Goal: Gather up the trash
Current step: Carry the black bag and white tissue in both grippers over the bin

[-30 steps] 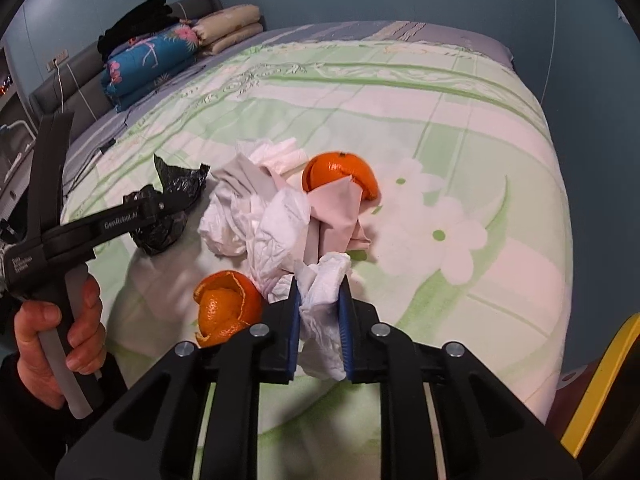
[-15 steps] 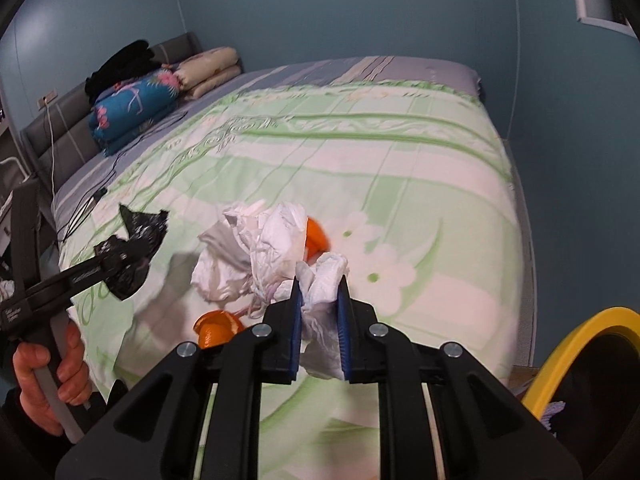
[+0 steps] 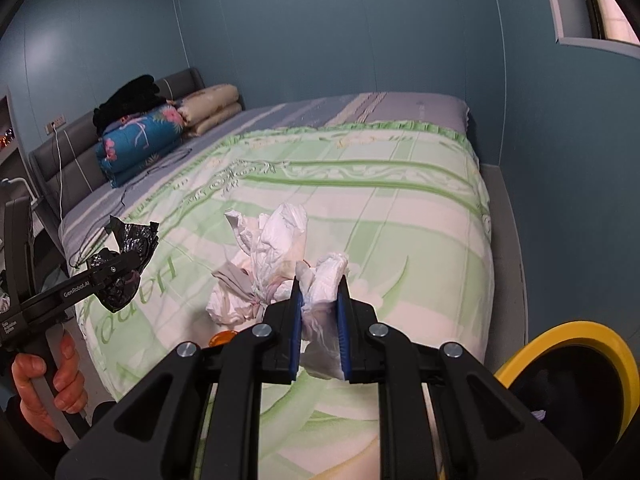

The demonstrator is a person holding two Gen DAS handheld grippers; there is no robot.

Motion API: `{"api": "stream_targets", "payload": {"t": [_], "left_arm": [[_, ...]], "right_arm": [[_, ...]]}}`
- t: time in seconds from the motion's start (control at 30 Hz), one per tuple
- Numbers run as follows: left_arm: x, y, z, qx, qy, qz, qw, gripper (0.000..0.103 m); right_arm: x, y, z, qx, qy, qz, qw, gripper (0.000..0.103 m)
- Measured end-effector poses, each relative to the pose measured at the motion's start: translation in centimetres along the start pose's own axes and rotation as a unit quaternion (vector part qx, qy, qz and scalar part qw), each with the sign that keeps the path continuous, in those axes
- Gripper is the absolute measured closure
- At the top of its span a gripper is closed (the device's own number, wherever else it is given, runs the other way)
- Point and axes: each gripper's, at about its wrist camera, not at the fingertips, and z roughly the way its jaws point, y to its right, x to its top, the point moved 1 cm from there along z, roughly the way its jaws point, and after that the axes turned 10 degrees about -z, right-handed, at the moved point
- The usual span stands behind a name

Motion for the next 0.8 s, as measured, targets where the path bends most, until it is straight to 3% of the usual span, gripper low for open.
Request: {"api": "stream_targets", "payload": {"t": [0.8], "left_arm": [[-2.3, 10.1, -7.3, -0.076, 0.039, 0.079, 0.9933, 0.071]], "right_arm": [[-0.2, 4.4, -9.2, -0.035, 0.081, 0.018, 0.996, 0.089]]}}
